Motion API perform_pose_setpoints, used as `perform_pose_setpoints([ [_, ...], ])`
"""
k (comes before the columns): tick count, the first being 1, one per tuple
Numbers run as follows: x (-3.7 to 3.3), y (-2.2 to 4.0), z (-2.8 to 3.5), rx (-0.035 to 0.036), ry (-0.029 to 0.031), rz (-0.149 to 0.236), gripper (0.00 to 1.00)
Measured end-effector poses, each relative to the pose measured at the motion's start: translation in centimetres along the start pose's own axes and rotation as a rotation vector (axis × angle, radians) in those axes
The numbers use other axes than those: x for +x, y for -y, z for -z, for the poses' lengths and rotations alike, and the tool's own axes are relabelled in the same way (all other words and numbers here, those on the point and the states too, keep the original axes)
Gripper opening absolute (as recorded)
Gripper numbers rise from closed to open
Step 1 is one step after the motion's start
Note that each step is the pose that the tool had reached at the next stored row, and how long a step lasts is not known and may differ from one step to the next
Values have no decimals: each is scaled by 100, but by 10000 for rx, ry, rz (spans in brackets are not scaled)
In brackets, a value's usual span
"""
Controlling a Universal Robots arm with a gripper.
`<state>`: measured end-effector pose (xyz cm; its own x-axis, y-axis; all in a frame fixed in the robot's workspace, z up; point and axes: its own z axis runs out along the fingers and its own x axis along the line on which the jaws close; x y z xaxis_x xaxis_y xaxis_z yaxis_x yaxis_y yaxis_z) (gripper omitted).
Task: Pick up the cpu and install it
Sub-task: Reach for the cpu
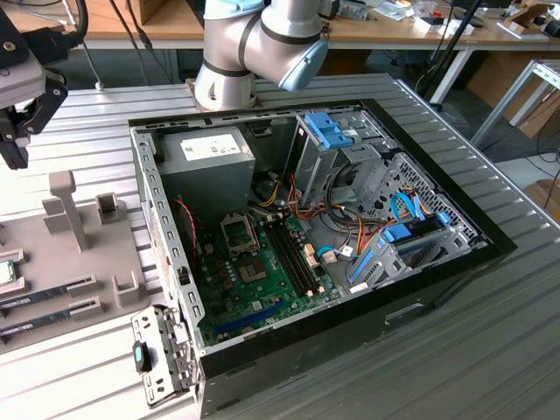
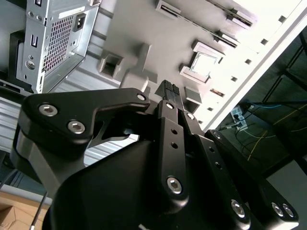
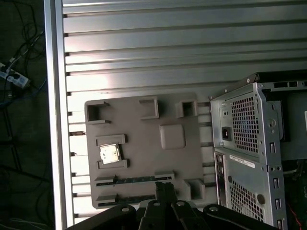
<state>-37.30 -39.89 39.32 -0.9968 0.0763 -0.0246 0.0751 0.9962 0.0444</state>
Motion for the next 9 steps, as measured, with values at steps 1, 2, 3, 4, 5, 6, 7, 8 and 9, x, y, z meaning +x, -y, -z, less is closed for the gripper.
perform_pose_setpoints([
  [1,7,1,0,1,-1,0,11],
  [2,17,1,1,0,-1,0,11],
  [3,25,2,1,1,-1,0,11],
  [4,32,2,1,1,-1,0,11],
  [5,45,4,2,0,-1,0,11],
  [6,55,4,2,1,-1,0,11],
  [7,62,5,2,1,-1,0,11],
  [8,69,5,2,1,-1,0,11],
  [9,77,6,2,0,-1,0,11],
])
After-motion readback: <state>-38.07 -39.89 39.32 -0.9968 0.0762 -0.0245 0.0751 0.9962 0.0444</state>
